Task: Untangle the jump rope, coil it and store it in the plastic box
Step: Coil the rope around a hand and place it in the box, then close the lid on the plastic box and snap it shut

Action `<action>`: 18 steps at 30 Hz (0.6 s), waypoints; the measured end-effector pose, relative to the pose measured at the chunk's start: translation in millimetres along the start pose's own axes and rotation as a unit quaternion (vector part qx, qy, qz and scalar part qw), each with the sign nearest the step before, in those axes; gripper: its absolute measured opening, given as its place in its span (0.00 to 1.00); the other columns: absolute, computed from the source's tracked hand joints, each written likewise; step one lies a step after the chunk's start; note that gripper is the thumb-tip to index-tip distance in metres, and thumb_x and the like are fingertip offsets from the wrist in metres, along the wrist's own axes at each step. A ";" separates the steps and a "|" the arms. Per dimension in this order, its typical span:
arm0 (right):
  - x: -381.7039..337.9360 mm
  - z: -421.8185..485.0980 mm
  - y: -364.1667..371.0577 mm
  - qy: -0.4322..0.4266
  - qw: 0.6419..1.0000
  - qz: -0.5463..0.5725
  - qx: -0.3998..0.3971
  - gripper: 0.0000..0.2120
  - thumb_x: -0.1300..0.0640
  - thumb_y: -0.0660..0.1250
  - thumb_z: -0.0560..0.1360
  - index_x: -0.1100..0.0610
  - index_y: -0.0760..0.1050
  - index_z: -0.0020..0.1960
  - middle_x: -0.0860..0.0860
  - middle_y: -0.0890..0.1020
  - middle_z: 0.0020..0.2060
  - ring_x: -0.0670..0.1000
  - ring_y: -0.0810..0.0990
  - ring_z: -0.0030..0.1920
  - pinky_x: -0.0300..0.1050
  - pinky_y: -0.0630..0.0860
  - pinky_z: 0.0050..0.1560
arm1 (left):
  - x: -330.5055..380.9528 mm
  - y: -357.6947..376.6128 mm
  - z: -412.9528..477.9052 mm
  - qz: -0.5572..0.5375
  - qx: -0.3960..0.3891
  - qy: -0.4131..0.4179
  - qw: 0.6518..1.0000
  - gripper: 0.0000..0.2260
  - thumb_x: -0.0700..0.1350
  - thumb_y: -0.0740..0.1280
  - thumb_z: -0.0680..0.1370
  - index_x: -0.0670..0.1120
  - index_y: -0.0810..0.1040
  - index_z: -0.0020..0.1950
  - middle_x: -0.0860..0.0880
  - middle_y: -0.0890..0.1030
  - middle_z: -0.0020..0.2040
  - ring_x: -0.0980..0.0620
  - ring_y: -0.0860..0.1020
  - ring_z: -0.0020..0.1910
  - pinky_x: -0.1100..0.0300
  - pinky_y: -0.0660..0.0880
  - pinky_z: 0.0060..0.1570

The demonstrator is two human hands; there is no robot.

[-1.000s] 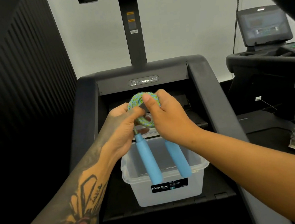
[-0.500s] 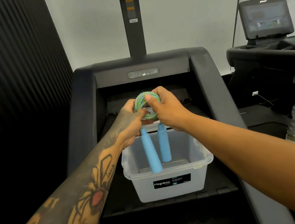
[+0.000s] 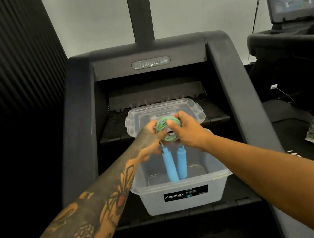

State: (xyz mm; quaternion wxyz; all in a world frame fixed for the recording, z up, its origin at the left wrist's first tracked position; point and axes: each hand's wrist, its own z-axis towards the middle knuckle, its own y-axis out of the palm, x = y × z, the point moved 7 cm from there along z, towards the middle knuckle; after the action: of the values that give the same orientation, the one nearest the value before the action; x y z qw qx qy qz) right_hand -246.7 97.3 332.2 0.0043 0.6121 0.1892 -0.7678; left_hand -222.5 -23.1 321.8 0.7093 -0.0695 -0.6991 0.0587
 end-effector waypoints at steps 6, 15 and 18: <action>75.0 15.1 12.1 0.186 0.975 0.091 -0.075 0.08 0.52 0.59 0.82 0.57 0.67 0.54 0.56 0.80 0.45 0.55 0.83 0.36 0.45 0.79 0.29 | -68.0 13.2 34.4 0.060 -0.058 -0.098 0.992 0.09 0.41 0.63 0.80 0.42 0.72 0.60 0.40 0.81 0.49 0.42 0.82 0.44 0.39 0.80 0.41; 158.1 25.9 36.1 0.411 0.893 0.092 -0.159 0.12 0.56 0.55 0.83 0.59 0.73 0.46 0.59 0.79 0.40 0.57 0.80 0.38 0.59 0.78 0.47 | -156.5 35.0 60.2 0.158 -0.174 -0.346 0.908 0.16 0.43 0.56 0.83 0.34 0.68 0.67 0.41 0.78 0.45 0.45 0.80 0.39 0.49 0.80 0.31; 176.5 26.9 39.8 0.441 0.876 0.065 -0.182 0.12 0.58 0.55 0.83 0.60 0.72 0.45 0.59 0.77 0.41 0.56 0.79 0.39 0.61 0.78 0.47 | -179.0 33.7 69.4 0.182 -0.183 -0.381 0.888 0.18 0.46 0.56 0.83 0.36 0.67 0.67 0.41 0.77 0.43 0.43 0.81 0.41 0.47 0.80 0.39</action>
State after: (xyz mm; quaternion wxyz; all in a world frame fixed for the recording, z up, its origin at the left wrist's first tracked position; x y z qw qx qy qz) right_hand -306.7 92.1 159.5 0.0812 0.8865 0.2679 -0.3684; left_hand -294.2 -21.1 140.6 0.3398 -0.2961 -0.8891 0.0799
